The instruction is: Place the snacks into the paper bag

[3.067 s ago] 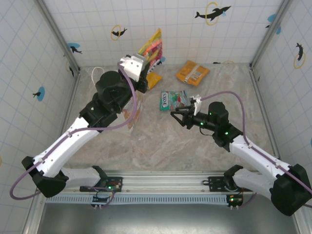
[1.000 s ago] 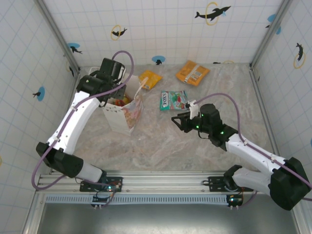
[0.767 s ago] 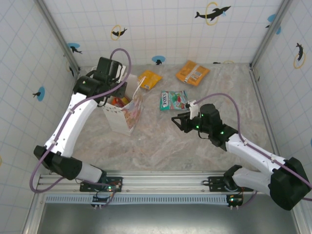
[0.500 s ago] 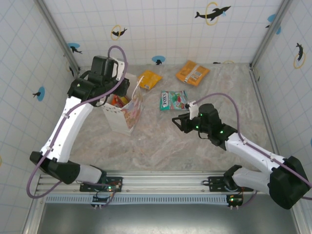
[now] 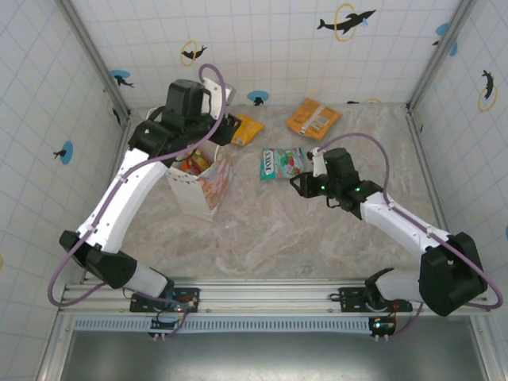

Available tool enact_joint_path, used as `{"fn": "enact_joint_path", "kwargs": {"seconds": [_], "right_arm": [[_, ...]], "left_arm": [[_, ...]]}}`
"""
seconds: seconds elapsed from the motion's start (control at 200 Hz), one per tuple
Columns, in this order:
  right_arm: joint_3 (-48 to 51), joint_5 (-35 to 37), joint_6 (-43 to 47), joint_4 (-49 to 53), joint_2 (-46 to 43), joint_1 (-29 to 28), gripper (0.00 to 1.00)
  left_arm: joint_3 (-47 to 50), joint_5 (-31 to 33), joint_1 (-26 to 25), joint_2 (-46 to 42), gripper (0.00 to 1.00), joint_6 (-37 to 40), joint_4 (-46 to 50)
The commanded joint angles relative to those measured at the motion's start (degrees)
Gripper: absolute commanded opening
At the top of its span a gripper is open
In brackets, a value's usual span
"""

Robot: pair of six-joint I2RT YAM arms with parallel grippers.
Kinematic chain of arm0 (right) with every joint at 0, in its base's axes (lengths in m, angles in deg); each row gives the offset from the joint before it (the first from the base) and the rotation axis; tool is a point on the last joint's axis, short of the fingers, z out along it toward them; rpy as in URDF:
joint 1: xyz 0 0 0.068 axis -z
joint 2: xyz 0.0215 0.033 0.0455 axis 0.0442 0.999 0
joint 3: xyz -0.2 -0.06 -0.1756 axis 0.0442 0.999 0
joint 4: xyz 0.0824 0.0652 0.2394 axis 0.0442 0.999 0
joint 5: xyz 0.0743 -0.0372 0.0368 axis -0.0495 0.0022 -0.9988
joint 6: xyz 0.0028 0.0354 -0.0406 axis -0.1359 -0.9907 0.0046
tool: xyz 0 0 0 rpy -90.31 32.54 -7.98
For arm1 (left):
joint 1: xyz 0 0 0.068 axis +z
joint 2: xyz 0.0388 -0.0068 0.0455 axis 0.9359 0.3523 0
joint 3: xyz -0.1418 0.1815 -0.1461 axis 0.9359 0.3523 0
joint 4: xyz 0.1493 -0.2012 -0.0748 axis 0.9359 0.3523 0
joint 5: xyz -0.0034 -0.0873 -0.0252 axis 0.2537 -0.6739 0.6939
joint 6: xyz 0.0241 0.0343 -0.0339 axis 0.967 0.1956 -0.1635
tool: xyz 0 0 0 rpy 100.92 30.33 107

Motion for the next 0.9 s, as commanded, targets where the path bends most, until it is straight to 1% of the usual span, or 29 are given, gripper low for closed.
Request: {"fn": "enact_joint_path", "kwargs": {"seconds": [0.0,0.265,0.46,0.545,0.57,0.656,0.791,0.896], "right_arm": [[-3.47,-2.07,0.45,2.06,0.8,2.88,0.48],[-5.33,-4.3,2.37,4.32,1.76,9.99,0.48],[-4.2,-5.97,2.74,3.89,2.33,13.92,0.48],[-3.33,-7.96,2.93,2.75,2.88,16.16,0.48],[-2.99,-10.65,2.75,2.17,3.06,16.9,0.48],[-1.64,-13.73,1.25,-0.2,3.75,19.33,0.48],[-0.98,-14.65,0.39,-2.42,5.63,20.58,0.48],[-1.3,-16.1,0.39,-4.41,8.63,20.75,0.48]], "left_arm": [[-2.9,2.14,-3.04,2.55,0.55,0.37,-3.18],[-7.59,6.06,-10.53,10.56,0.56,0.72,-4.42],[-9.05,6.02,-15.28,16.03,0.56,-0.18,-7.33],[-9.1,4.99,-16.09,18.48,0.57,-0.62,-8.1],[-9.16,4.68,-16.17,19.4,0.57,-0.66,-8.04],[-10.06,4.51,-16.29,22.61,0.57,-1.16,-7.06],[-9.17,5.05,-16.27,26.35,0.57,-2.46,-8.62],[-8.8,8.15,-16.29,29.3,0.58,-3.94,-10.39]]}}
